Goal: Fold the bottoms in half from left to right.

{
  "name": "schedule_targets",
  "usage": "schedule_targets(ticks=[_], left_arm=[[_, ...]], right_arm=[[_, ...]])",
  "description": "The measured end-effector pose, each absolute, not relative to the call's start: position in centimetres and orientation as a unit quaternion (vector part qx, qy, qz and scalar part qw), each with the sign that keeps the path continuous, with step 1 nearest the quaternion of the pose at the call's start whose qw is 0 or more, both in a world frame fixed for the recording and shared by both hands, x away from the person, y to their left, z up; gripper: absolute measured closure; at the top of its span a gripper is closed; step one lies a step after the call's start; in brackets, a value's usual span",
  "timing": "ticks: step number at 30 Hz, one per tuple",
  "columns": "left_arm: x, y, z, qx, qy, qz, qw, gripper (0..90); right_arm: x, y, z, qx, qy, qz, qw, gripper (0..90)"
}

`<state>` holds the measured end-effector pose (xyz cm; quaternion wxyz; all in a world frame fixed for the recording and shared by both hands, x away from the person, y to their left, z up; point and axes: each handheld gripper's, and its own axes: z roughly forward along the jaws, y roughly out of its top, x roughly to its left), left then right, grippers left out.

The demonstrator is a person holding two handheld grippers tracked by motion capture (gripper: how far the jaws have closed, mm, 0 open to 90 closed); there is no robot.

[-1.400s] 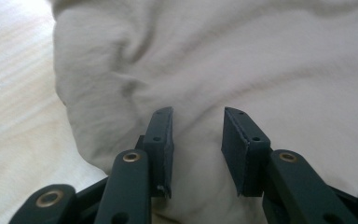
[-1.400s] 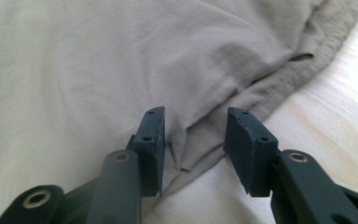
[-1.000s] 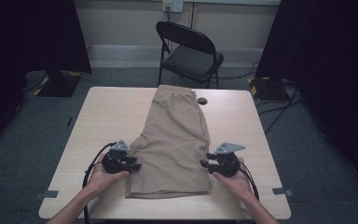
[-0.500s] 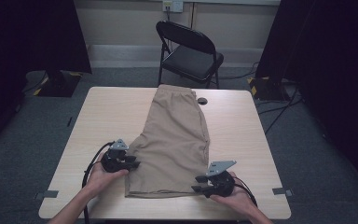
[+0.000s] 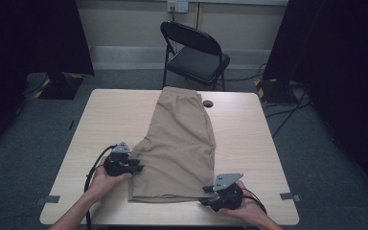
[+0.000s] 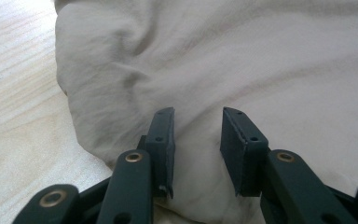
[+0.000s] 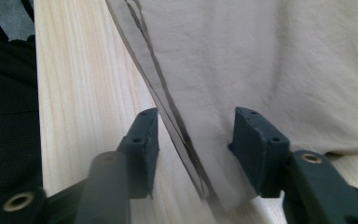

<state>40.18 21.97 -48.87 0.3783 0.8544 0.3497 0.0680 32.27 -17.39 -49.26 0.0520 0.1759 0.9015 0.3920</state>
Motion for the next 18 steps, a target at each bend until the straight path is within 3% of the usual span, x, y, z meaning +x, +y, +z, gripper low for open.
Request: schedule_targets(ticks=[10, 15, 18], left_arm=[[40.3, 22.1, -48.9, 0.853, 0.351, 0.064, 0.381, 64.1], [40.4, 22.1, -48.9, 0.853, 0.352, 0.063, 0.38, 63.5], [40.3, 22.0, -48.9, 0.852, 0.354, 0.063, 0.38, 63.5]], right_arm=[[32.3, -17.3, -49.4, 0.165, 0.904, 0.387, 0.078, 51.9], [32.4, -16.6, -49.1, 0.163, 0.909, 0.371, 0.102, 80.3], [32.5, -15.9, -48.9, 0.166, 0.909, 0.367, 0.106, 86.6]])
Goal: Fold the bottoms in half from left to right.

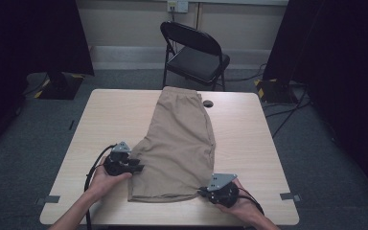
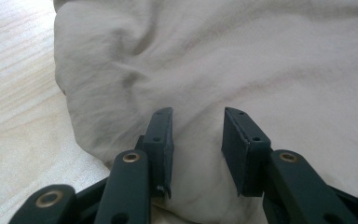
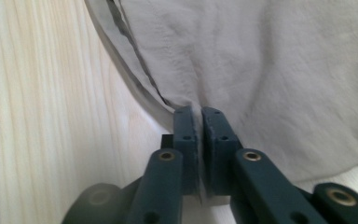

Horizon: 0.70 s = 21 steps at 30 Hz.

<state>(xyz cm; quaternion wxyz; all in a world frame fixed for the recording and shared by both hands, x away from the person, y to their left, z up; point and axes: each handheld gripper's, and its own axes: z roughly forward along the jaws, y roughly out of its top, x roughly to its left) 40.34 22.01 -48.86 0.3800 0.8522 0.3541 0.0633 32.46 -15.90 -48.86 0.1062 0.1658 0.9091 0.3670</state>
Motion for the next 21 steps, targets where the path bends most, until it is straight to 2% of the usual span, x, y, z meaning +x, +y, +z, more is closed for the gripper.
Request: schedule_targets(ticks=[6, 13, 21], left_arm=[[40.4, 22.1, -48.9, 0.851, 0.353, 0.063, 0.384, 63.5], [40.4, 21.9, -48.9, 0.854, 0.35, 0.067, 0.38, 63.6], [40.5, 22.0, -48.9, 0.853, 0.349, 0.065, 0.382, 63.5]], right_arm=[[33.1, -16.5, -46.9, 0.19, 0.882, 0.423, 0.087, 88.3], [36.0, -16.3, -45.1, 0.224, 0.857, 0.451, 0.106, 88.8], [40.6, -15.2, -46.5, 0.271, 0.851, 0.439, 0.098, 88.9]])
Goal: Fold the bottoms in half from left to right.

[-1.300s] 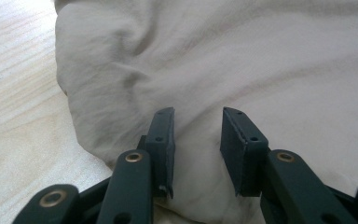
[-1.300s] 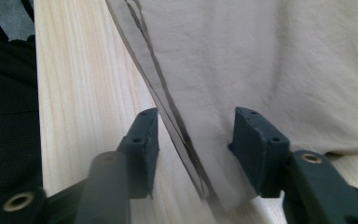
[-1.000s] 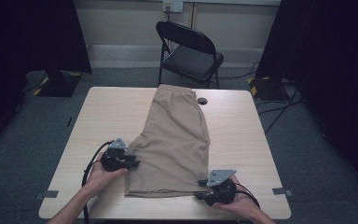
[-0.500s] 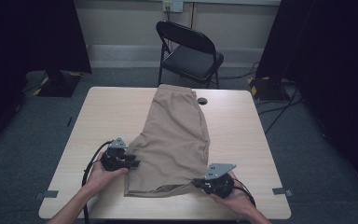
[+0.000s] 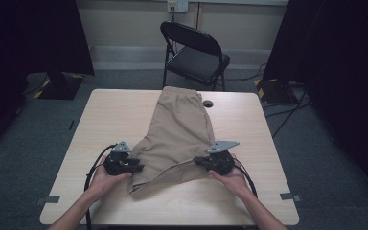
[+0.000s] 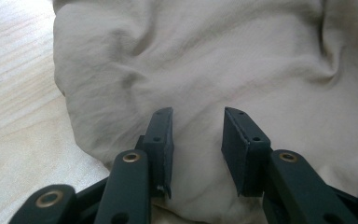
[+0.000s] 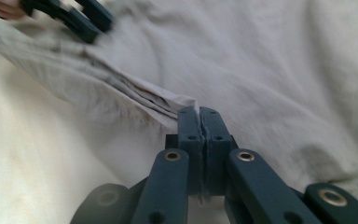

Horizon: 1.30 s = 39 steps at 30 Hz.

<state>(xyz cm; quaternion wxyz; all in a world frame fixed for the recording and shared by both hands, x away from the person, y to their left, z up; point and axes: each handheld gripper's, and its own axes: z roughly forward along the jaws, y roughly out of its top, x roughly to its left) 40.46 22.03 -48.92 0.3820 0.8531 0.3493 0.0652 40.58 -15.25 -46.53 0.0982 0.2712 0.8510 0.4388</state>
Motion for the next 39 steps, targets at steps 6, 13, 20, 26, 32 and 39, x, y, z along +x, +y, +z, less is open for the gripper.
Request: schedule_targets(ticks=[6, 13, 20, 26, 32, 39], left_arm=[[40.4, 22.1, -48.7, 0.854, 0.349, 0.059, 0.38, 60.0], [39.5, 23.2, -47.1, 0.834, 0.348, 0.066, 0.423, 57.6], [38.4, 23.1, -46.0, 0.822, 0.333, 0.062, 0.458, 57.6], [37.5, 22.6, -45.1, 0.815, 0.312, 0.05, 0.486, 52.9], [36.8, 22.0, -44.9, 0.819, 0.297, 0.028, 0.49, 44.1], [35.8, 21.3, -45.2, 0.837, 0.284, 0.02, 0.468, 33.2]], right_arm=[[40.9, -15.6, -47.0, 0.281, 0.851, 0.432, 0.101, 88.9], [40.9, -15.5, -47.1, 0.281, 0.852, 0.431, 0.103, 88.9], [41.0, -15.4, -47.2, 0.281, 0.852, 0.429, 0.104, 88.9], [41.0, -15.3, -47.4, 0.283, 0.853, 0.426, 0.103, 89.0], [41.1, -15.3, -47.5, 0.285, 0.853, 0.426, 0.103, 88.9], [41.1, -15.4, -47.5, 0.286, 0.852, 0.426, 0.103, 88.9]])
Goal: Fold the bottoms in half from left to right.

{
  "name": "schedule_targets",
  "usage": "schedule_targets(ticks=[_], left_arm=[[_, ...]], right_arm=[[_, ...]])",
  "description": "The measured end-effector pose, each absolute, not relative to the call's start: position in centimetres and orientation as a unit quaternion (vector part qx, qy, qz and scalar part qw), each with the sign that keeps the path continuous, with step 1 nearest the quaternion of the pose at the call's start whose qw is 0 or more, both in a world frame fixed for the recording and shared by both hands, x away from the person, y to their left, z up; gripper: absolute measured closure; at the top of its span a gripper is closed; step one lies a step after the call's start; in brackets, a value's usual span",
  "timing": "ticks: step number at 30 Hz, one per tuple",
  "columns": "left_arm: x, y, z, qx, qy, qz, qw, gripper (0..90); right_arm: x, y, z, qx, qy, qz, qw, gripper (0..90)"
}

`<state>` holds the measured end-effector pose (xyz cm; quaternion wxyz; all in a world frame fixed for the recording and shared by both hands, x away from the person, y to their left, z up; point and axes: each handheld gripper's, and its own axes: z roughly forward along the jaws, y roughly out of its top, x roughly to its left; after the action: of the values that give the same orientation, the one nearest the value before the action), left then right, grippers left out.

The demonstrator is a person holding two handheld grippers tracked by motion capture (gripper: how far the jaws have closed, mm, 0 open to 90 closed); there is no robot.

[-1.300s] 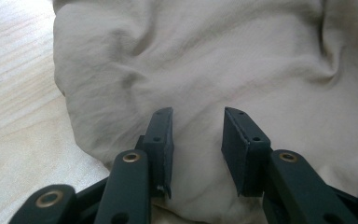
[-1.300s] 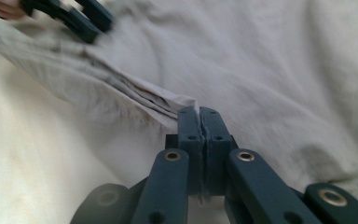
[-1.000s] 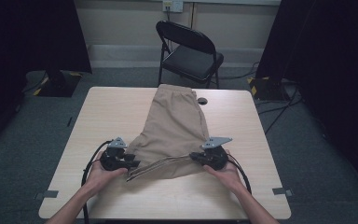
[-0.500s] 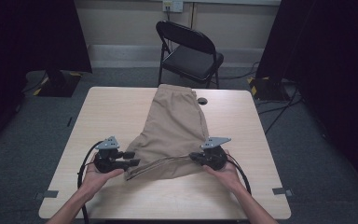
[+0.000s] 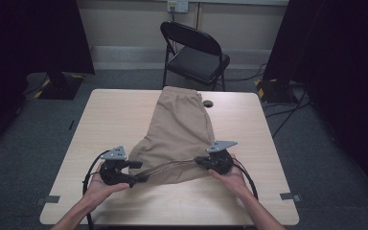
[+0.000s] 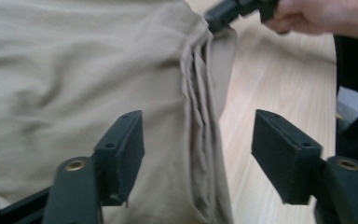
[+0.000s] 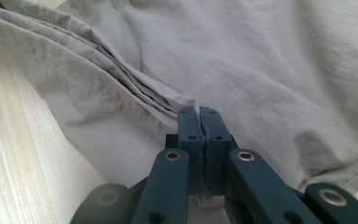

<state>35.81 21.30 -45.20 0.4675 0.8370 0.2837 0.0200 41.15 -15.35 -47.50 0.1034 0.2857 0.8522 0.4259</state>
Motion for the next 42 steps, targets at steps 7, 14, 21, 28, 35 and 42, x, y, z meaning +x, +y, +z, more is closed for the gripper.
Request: schedule_targets(ticks=[7, 14, 21, 28, 35, 42], left_arm=[[35.7, 21.6, -46.0, 0.852, 0.279, 0.022, 0.443, 40.1], [36.7, 22.2, -47.0, 0.86, 0.284, 0.028, 0.423, 70.0], [37.3, 22.5, -47.1, 0.854, 0.294, 0.02, 0.429, 86.1], [37.4, 22.6, -47.0, 0.852, 0.296, 0.021, 0.43, 86.1], [37.6, 22.9, -47.1, 0.842, 0.306, 0.013, 0.443, 86.0], [37.4, 22.9, -47.4, 0.837, 0.327, 0.012, 0.438, 68.8]], right_arm=[[41.2, -15.4, -47.5, 0.287, 0.852, 0.426, 0.103, 88.9], [41.2, -15.4, -47.6, 0.288, 0.853, 0.424, 0.103, 89.0], [41.1, -15.9, -47.6, 0.287, 0.842, 0.449, 0.079, 62.9], [41.1, -16.2, -48.0, 0.277, 0.851, 0.437, 0.089, 48.7], [41.4, -16.3, -48.4, 0.285, 0.852, 0.43, 0.091, 82.9], [41.5, -16.6, -48.3, 0.307, 0.843, 0.433, 0.085, 86.2]])
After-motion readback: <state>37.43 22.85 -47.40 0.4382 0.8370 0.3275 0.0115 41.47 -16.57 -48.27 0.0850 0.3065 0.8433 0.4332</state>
